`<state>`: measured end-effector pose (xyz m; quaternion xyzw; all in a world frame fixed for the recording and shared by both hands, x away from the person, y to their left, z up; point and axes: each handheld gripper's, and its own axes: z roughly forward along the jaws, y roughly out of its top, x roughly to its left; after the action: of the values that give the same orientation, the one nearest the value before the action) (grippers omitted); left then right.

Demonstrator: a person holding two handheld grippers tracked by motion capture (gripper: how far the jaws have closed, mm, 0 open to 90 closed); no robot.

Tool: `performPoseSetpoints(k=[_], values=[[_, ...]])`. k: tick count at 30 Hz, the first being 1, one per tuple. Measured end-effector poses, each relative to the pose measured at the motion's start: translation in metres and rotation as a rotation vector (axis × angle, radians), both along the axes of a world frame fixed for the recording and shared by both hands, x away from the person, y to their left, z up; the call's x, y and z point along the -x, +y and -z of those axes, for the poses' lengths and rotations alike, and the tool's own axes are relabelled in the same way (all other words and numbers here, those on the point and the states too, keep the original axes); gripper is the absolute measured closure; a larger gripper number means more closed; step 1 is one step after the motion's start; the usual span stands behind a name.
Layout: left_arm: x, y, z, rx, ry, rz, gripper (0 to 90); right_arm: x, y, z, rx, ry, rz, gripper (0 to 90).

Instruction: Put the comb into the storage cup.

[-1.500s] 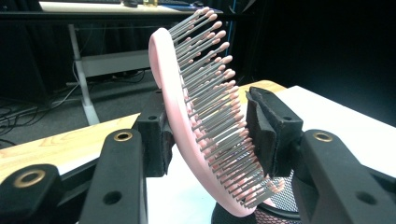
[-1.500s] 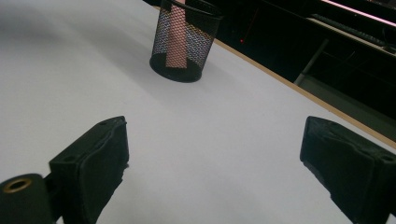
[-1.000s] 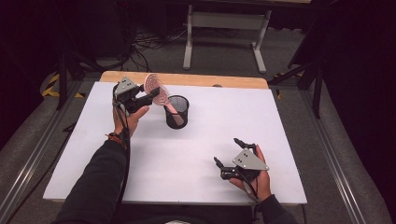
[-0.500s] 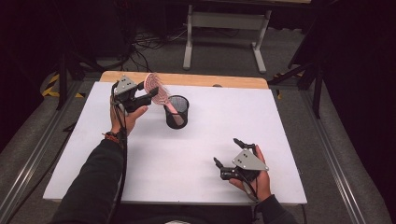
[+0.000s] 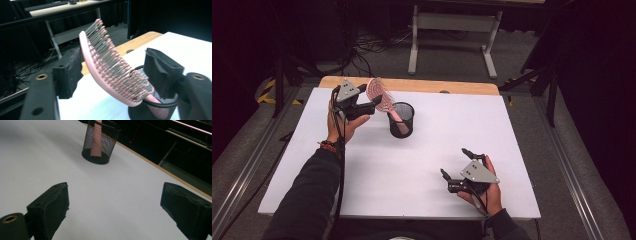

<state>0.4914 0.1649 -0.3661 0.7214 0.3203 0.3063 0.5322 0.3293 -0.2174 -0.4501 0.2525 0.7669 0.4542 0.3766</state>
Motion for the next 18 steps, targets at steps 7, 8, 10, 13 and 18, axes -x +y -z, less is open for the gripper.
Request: performPoseSetpoints(k=[7,8,10,13,18], values=[[0.0022,0.0019,-0.0023,0.000,-0.011,-0.012,18.8,0.0000,0.0002,0.0001,0.003,0.001,0.000,9.1],[0.0030,0.0025,-0.0028,0.008,-0.014,-0.009,17.3,0.0000,0.0003,0.0001,0.003,0.001,0.000,9.1],[0.0039,0.0028,-0.0036,-0.001,-0.018,-0.008,15.3,-0.0001,0.0003,0.0003,0.004,0.002,0.000,9.0],[0.0049,0.0029,-0.0038,0.006,-0.019,0.006,13.5,0.0001,0.0005,0.0002,0.005,0.001,-0.001,9.1],[0.0067,0.0034,-0.0043,-0.004,-0.028,0.018,10.7,0.0003,0.0005,0.0002,0.004,-0.001,0.000,9.1]])
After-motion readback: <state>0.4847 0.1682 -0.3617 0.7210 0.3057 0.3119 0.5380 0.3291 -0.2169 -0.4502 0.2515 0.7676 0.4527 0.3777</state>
